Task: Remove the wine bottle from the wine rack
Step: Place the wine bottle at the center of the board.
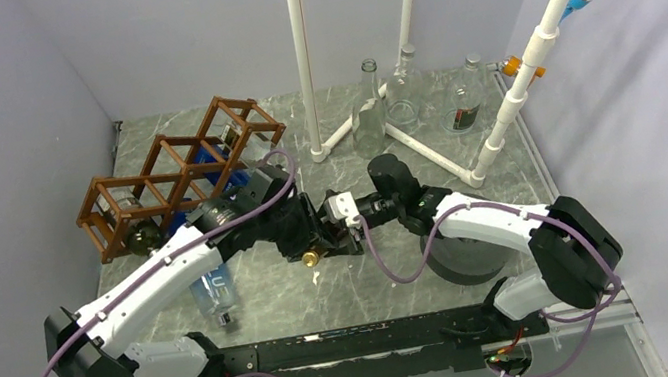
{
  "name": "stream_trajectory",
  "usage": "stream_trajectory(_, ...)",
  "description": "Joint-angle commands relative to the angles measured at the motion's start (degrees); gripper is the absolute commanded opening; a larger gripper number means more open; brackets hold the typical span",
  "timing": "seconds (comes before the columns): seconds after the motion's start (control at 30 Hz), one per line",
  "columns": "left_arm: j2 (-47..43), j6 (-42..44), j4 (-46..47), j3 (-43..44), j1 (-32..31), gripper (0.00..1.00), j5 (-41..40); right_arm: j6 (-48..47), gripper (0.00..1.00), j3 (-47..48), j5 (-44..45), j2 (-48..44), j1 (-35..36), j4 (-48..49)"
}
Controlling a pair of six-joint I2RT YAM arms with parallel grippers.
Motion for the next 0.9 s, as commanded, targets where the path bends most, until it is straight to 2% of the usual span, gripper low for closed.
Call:
stream_trajectory(0.0, -1.37, -0.52, 14.43, 4.9, -0.23, 0.01, 5.29, 1.5, 0.8, -0.09, -0.92, -1.46, -0.1, 4.07)
stream_trajectory(0.13, -1.13, -0.61, 14.53, 5.19, -0.23, 0.02, 5.3, 1.19, 0.78, -0.11, -0.89, -1.35, -0.07, 3.81)
stream_trajectory(0.23, -1.23, -0.7, 14.42, 5.33, -0.15, 0.02, 5.3, 0.33, 0.72, 0.02, -0.75, -1.24, -0.16, 2.95)
stream_trajectory(0.37, -1.96, -0.85, 14.2, 5.11, 0.06, 0.05, 5.21, -0.41, 0.55, 0.32, -0.75, -1.08, -0.37, 2.05)
stream_trajectory(0.5, -2.99, -1.11, 14.28, 4.27, 0.38, 0.11, 5.17, -0.69, 0.33, 0.71, -0.97, -1.04, -1.0, 1.24)
stream_trajectory(0.6, -3.72, -1.35, 14.73, 3.4, 0.58, 0.24, 5.3, -0.49, 0.19, 0.94, -1.42, -1.16, -1.45, 0.88)
stream_trajectory(0.7, -4.5, -1.57, 15.11, 2.41, 0.68, 0.45, 5.63, 0.05, 0.09, 1.03, -1.54, -1.31, -1.8, 1.01)
stream_trajectory(0.8, -5.43, -1.74, 15.89, 1.17, 0.73, 0.67, 5.81, 0.42, 0.05, 0.95, -1.59, -1.42, -2.17, 1.34)
stream_trajectory(0.87, -5.96, -1.84, 16.23, 0.68, 0.78, 0.76, 6.0, 0.53, 0.04, 0.95, -1.63, -1.47, -2.27, 1.41)
